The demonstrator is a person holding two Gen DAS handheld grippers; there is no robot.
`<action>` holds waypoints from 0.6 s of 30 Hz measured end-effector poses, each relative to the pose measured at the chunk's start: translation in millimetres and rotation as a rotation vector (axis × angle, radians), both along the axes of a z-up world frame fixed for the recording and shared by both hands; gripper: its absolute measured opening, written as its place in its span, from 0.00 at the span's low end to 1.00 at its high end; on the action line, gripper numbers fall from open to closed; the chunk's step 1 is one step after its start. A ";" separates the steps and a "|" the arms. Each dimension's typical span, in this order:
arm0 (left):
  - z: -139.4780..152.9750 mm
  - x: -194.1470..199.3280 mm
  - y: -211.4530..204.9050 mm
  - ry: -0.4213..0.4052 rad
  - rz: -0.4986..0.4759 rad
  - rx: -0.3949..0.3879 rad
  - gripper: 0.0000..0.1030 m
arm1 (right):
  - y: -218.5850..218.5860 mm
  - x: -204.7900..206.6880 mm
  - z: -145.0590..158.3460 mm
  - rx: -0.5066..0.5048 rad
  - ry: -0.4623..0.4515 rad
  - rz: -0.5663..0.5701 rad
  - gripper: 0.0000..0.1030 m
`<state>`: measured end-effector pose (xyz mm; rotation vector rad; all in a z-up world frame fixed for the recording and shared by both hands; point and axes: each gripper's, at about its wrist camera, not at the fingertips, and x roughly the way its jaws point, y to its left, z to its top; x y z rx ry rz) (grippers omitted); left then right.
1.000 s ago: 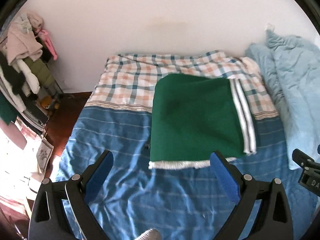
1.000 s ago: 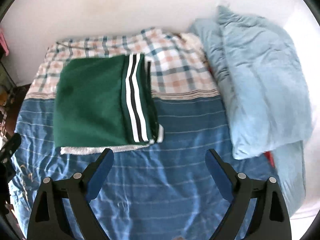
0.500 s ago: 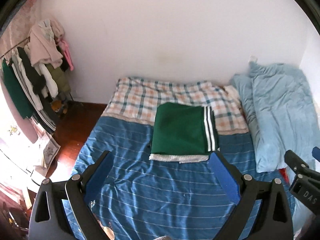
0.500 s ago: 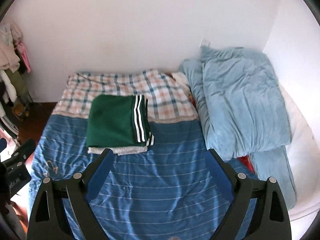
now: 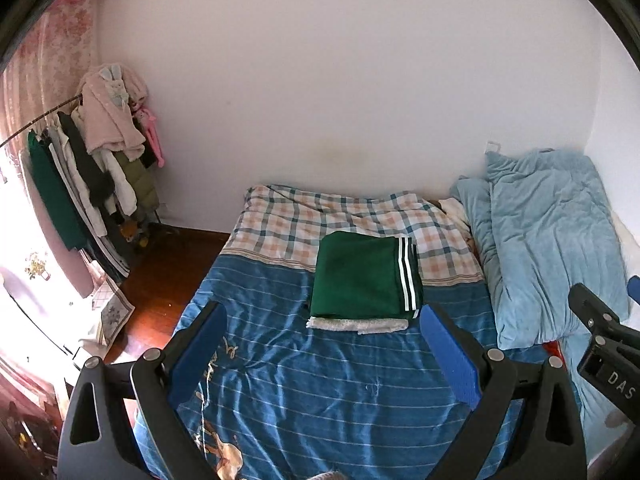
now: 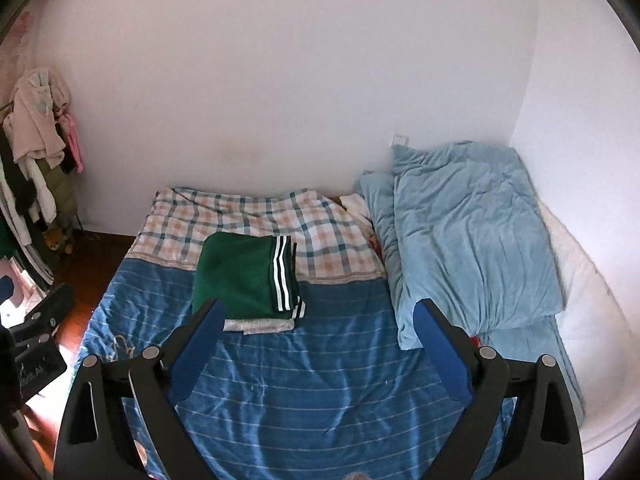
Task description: Fold large clothes
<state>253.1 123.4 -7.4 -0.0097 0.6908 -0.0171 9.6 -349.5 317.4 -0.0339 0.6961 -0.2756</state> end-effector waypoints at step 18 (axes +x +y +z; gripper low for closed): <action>7.3 -32.4 0.5 -0.043 0.018 0.014 0.98 | -2.6 -21.8 0.4 0.027 -0.009 0.030 0.97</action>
